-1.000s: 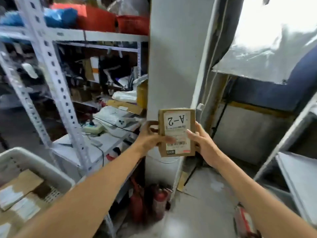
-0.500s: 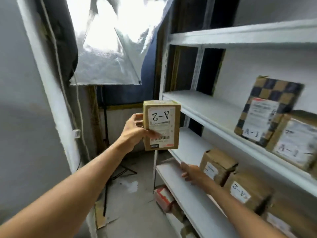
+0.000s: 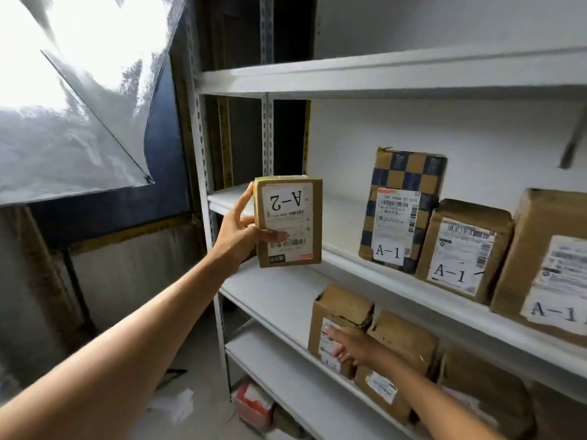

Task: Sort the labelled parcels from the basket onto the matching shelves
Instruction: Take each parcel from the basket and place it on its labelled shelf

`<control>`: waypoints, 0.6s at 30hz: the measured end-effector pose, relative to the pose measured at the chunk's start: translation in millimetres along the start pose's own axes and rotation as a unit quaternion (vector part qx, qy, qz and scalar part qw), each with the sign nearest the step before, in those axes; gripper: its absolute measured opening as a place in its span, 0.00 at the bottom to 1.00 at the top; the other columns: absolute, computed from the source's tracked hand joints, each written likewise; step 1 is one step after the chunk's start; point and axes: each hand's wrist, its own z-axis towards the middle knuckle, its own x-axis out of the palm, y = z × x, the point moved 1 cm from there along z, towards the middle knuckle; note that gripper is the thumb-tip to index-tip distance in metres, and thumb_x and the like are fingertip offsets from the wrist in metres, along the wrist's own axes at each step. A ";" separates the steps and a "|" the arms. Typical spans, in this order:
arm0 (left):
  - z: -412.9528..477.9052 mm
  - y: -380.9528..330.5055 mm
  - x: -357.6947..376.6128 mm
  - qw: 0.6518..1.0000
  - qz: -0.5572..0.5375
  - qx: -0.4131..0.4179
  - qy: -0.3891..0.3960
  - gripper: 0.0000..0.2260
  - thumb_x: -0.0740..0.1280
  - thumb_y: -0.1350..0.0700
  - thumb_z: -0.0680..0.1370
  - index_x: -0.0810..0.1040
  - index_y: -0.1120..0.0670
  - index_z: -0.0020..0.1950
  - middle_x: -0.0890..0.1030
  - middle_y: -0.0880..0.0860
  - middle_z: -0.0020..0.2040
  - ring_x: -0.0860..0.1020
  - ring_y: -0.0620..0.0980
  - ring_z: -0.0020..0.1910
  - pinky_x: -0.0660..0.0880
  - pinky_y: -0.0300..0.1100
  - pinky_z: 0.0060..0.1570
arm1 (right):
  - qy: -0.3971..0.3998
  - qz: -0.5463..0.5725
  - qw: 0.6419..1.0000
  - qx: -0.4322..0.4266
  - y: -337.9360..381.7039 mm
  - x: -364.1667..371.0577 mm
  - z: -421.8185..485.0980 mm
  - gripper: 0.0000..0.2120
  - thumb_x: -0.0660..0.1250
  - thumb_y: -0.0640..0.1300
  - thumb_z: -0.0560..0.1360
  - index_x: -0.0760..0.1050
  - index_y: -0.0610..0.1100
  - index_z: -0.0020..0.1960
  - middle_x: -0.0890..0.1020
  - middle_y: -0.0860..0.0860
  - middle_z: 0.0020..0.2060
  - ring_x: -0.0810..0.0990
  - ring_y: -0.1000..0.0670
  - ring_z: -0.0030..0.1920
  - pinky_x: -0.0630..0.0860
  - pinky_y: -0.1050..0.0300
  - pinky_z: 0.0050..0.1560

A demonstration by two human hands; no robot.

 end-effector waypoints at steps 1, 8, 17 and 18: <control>8.1 0.3 -0.1 1.000 -0.001 0.000 0.004 0.44 0.70 0.73 0.69 0.57 0.44 0.77 0.83 0.52 0.49 0.84 0.44 0.44 0.79 0.38 0.34 | 0.001 -0.004 1.000 -0.004 3.4 -1.5 2.2 0.25 0.52 0.60 0.81 0.67 0.45 0.70 0.77 0.48 0.45 0.73 0.53 0.39 0.68 0.65 0.34; 61.2 18.8 6.5 0.999 -0.005 -0.004 0.032 0.44 0.69 0.75 0.68 0.58 0.43 0.76 0.83 0.53 0.49 0.84 0.43 0.44 0.79 0.39 0.33 | -0.003 -0.010 1.000 -0.015 13.0 -12.4 23.7 0.27 0.53 0.61 0.81 0.67 0.43 0.71 0.79 0.46 0.49 0.73 0.53 0.42 0.69 0.63 0.39; 105.7 52.3 13.5 0.991 -0.039 -0.006 0.131 0.45 0.73 0.69 0.65 0.59 0.45 0.76 0.83 0.57 0.53 0.82 0.55 0.51 0.82 0.47 0.39 | -0.035 -0.002 0.999 0.032 17.7 -24.2 29.9 0.28 0.52 0.62 0.80 0.65 0.45 0.72 0.77 0.44 0.60 0.77 0.46 0.59 0.75 0.57 0.53; 106.4 57.9 9.8 0.989 -0.037 -0.004 0.144 0.45 0.73 0.67 0.64 0.60 0.45 0.76 0.83 0.57 0.53 0.82 0.55 0.52 0.82 0.49 0.41 | -0.031 0.004 0.999 0.044 17.0 -20.5 30.3 0.29 0.52 0.63 0.79 0.65 0.45 0.72 0.77 0.44 0.61 0.77 0.46 0.59 0.74 0.56 0.55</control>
